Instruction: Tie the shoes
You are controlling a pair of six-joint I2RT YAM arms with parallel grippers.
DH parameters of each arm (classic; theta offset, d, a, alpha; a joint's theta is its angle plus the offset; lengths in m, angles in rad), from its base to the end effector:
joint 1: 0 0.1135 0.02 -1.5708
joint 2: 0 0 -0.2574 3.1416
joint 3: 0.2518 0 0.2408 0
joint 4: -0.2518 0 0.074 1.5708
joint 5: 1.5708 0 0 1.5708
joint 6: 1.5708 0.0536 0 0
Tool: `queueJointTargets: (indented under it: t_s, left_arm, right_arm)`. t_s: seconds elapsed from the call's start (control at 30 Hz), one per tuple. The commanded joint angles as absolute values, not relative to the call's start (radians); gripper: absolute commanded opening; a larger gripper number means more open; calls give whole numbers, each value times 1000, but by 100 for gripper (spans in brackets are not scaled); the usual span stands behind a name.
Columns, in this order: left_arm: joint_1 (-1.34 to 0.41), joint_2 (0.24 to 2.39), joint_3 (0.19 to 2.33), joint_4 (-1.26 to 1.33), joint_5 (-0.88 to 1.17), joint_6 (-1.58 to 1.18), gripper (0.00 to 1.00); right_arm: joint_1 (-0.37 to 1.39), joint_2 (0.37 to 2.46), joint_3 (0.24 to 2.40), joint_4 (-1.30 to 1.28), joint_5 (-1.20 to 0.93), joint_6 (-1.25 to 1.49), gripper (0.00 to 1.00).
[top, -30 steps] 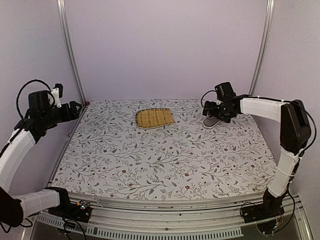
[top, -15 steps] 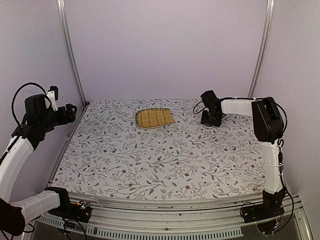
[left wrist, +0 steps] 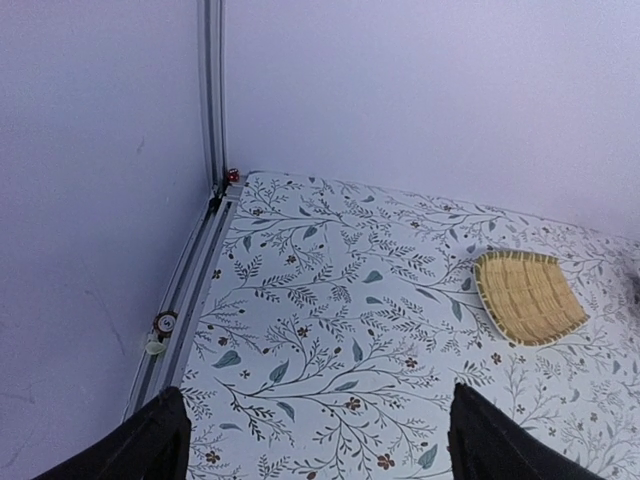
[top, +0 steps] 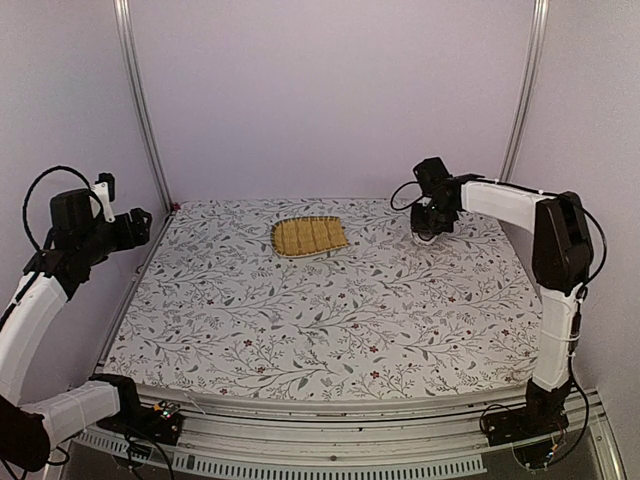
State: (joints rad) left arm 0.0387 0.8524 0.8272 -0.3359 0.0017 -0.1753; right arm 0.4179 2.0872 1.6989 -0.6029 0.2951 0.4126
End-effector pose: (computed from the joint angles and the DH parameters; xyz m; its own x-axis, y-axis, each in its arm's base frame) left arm 0.2045 0.0078 0.3163 -0.3412 -0.1877 -0.9211 -0.0981 0.9816 -0.1637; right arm 0.4215 0.1701 0.1997 -0.7978 0.0655 -0.5993 0.0843 0.9964 -0.0033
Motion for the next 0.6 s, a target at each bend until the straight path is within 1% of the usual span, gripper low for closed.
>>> queueJointTargets:
  t_s: [0.0,0.17,0.27,0.37,0.5,0.57]
  left_arm:
    - [49,853,818,-348,-20,-161,89]
    - [49,852,818,-348,-23,-160,89]
    - [49,853,817,-348,-17,-163,89]
    - [51,851,815,-345,-11,-164,89]
    - [51,858,815,-341,-6,-164,89]
    - [52,865,819,-339,-4,-164,89]
  right_arm:
    - [460,1800,1680,-577,116,216,2]
    - [580,1614,1522,-598,46,213,2]
    - [685,1502,1364,-513,-18,273,2]
    - [813,1402,1173,-393,-7,295,2]
    - [891,1327,1031,-309,-22,401,2]
    - [942,1318,992,-293,22,424,2]
